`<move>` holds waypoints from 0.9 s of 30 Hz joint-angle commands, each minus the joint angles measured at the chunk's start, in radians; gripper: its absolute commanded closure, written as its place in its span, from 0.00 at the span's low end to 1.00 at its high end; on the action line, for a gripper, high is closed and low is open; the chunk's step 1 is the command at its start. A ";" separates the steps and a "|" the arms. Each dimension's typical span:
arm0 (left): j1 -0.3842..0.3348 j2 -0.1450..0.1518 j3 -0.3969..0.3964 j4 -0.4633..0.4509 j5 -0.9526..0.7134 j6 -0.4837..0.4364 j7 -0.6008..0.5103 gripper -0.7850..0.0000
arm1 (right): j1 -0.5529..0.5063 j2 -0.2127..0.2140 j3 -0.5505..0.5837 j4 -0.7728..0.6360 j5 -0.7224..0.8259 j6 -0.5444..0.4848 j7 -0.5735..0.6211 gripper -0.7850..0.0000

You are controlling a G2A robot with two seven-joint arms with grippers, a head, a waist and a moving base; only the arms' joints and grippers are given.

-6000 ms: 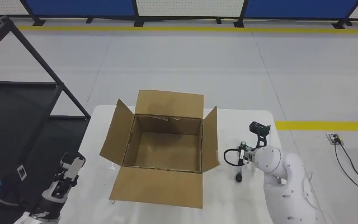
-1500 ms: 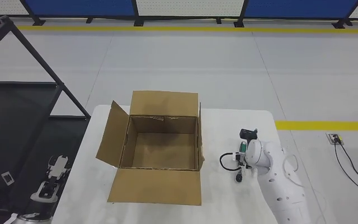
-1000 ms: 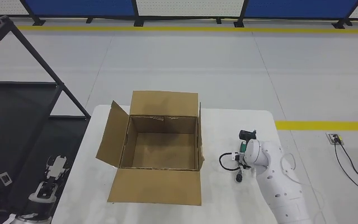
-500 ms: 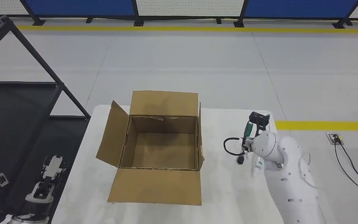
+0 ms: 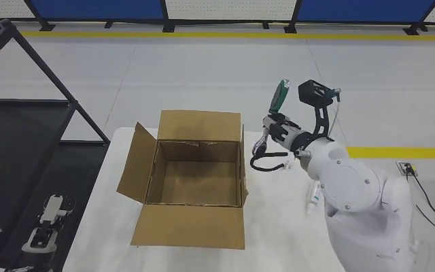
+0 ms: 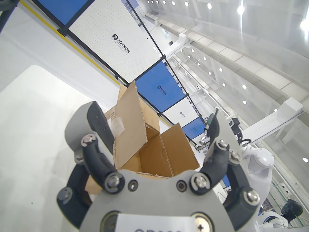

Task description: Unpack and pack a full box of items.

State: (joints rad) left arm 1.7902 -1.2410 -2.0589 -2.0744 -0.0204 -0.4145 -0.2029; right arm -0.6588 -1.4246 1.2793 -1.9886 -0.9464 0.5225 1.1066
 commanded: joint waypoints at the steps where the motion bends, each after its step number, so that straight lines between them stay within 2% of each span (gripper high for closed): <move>1: 0.008 -0.001 -0.009 0.006 -0.010 -0.007 0.007 0.00 | 0.044 -0.007 -0.063 0.022 0.018 -0.025 -0.007 1.00; 8: 0.033 -0.005 -0.040 0.023 -0.046 -0.028 0.017 0.00 | 0.239 -0.052 -0.340 0.224 0.018 -0.101 -0.030 1.00; 16: 0.054 -0.010 -0.073 0.029 -0.073 -0.046 0.025 0.00 | 0.419 -0.137 -0.641 0.607 -0.019 -0.227 -0.014 1.00; 22: 0.061 -0.012 -0.088 0.037 -0.094 -0.052 0.014 0.00 | 0.482 -0.207 -0.758 0.888 0.045 -0.341 0.039 1.00; 24: 0.061 -0.013 -0.088 0.040 -0.094 -0.052 0.006 0.00 | 0.498 -0.227 -0.768 0.965 0.067 -0.340 0.048 1.00; 27: 0.058 -0.013 -0.088 0.043 -0.094 -0.051 -0.001 0.00 | 0.500 -0.230 -0.770 0.975 0.070 -0.340 0.047 1.00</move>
State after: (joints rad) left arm 1.8488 -1.2542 -2.1468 -2.0327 -0.1148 -0.4658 -0.2024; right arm -0.1582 -1.6553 0.5089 -1.0086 -0.8752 0.1823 1.1545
